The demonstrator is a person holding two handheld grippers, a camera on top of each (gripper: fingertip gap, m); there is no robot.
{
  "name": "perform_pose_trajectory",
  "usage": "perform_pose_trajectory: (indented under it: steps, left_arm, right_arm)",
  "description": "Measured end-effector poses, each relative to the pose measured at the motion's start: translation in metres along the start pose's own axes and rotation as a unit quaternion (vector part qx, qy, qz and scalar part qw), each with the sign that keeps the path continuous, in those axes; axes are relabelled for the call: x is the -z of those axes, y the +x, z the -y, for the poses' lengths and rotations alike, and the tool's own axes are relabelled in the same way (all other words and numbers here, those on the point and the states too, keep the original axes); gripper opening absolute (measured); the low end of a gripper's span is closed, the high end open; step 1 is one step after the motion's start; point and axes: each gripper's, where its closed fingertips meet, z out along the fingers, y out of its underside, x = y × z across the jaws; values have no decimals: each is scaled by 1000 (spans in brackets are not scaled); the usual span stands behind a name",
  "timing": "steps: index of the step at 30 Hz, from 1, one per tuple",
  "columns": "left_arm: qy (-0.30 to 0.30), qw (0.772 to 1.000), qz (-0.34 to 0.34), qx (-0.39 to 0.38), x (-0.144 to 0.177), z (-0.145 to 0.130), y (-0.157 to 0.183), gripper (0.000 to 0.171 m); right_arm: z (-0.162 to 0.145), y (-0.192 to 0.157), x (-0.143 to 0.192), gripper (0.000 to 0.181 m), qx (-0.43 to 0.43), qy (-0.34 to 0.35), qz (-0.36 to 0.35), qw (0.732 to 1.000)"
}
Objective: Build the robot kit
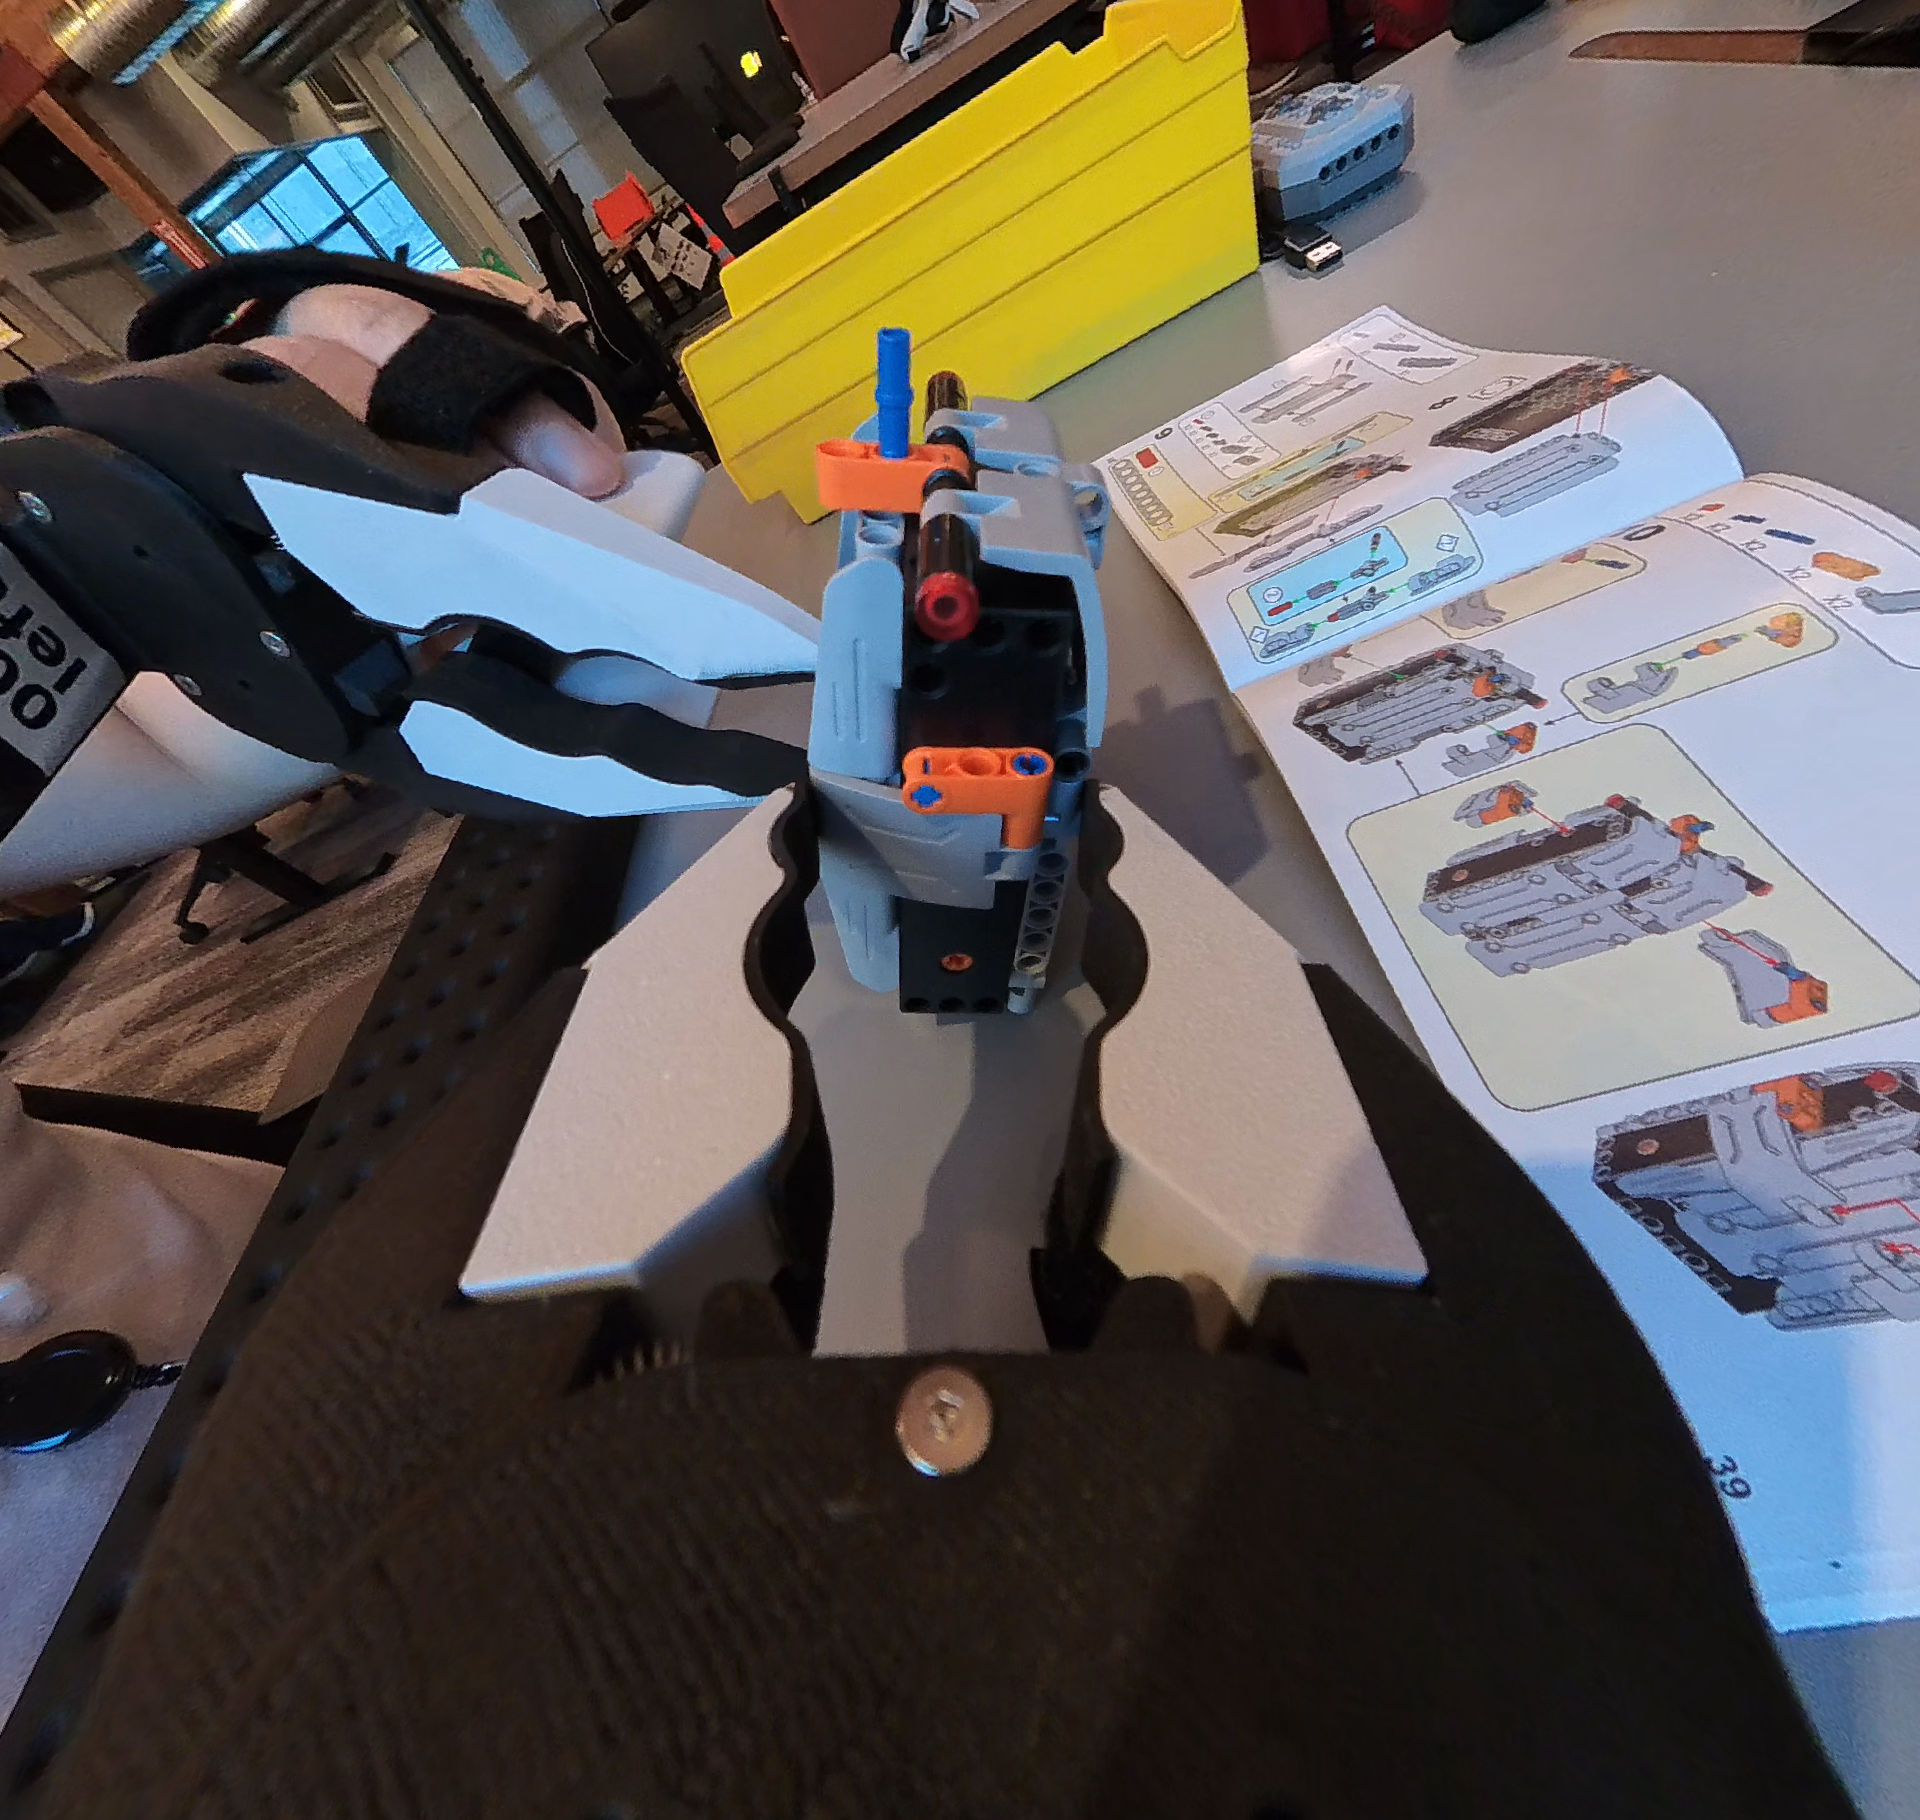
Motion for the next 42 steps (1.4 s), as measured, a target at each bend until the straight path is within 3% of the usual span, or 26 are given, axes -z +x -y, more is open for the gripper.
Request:
perform_pose_trajectory:
  steps: [10,24,42]
  left_arm:
    - [-3,999,34,10,1,-1,-1,21]
    - [-26,998,24,-45,-4,-2,-2,21]
    - [-48,998,-9,-29,-3,-3,-1,21]
  right_arm:
    - [0,0,0,50,-1,1,0,1000]
    - [1,4,0,50,3,4,-16,1000]
    - [1,3,0,50,7,1,-21,1000]
